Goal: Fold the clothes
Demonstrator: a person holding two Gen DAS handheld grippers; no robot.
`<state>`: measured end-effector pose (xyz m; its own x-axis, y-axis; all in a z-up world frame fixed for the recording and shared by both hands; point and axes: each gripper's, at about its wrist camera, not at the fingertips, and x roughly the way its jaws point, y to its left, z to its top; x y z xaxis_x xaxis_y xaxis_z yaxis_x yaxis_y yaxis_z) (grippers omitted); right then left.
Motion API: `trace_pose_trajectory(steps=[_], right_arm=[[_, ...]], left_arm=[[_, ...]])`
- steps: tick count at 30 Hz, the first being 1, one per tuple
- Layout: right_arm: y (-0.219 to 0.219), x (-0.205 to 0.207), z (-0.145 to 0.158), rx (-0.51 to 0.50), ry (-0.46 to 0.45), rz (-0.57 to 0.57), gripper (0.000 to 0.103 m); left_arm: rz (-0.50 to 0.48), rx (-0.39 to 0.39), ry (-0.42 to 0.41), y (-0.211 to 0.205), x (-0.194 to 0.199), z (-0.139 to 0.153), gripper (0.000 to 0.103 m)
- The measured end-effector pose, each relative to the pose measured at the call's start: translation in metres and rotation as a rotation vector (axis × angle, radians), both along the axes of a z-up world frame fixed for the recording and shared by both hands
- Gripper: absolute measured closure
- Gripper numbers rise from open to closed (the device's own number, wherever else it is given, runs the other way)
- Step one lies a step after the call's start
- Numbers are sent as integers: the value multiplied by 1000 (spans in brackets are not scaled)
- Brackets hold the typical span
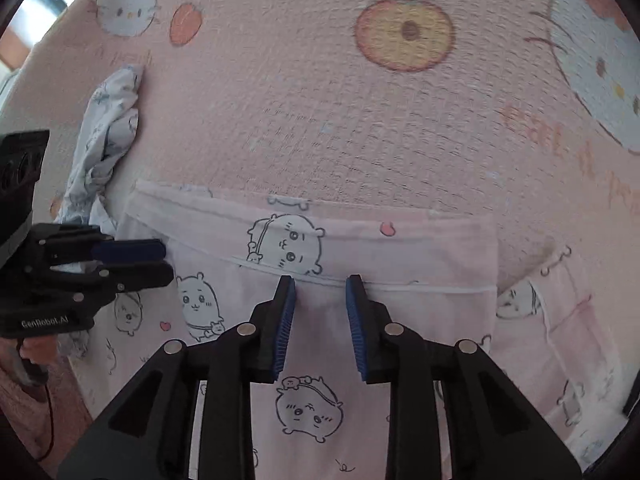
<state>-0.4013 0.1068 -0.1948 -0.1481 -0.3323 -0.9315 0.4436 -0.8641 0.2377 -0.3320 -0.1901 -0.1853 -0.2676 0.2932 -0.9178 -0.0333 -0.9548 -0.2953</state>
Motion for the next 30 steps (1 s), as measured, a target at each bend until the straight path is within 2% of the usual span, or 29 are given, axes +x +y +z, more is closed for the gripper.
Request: trace_pose_trajectory(steps=[1,3,4,6,8,12,14,15,16,17,18,19,22,27,28,30], right_arm=[[7,3,6,-9,0,-53,78],[21,19,28,-69,32,-112,74],[24,32,37,-83,33,-104,74],[32,59,55,-108,35,-88,74],[39,92,64,-61,42,-81,74],[70,153,52,-57,-36,-134,74],[75,183,38,-18,-69,-144,74],[79,199,32,-1,-86,-139,74],[85,213,27,9,-101,-146,74],[91,228,21,18,-114,-153,74],[98,240,17,7,-127,-178,74],[110,251,14,-11,-141,-213,74],[136,268,11,-29,-152,-269,74],[143,273,28,14,-43,-267,74],[147,275,31,41,-23,-279,74],[154,278,35,95,13,-313,74]], left_arm=[[43,-40,7,-3,2,5,75],[97,86,-5,-4,8,14,75],[122,144,-11,-4,12,19,74],[69,64,-39,15,37,17,74],[16,-16,-66,34,62,14,74],[-90,-175,-121,72,112,10,74],[-144,-255,-149,90,137,7,74],[-170,-295,-162,100,149,6,72],[-194,-334,-176,109,161,5,64],[-158,-357,-195,102,169,4,54],[-122,-379,-214,95,177,3,53],[-99,-365,-215,92,184,6,53],[-159,-324,-148,121,200,14,53],[-259,-258,-39,169,228,27,53],[-260,-315,-64,172,234,18,53],[-245,-382,-125,171,247,3,52]])
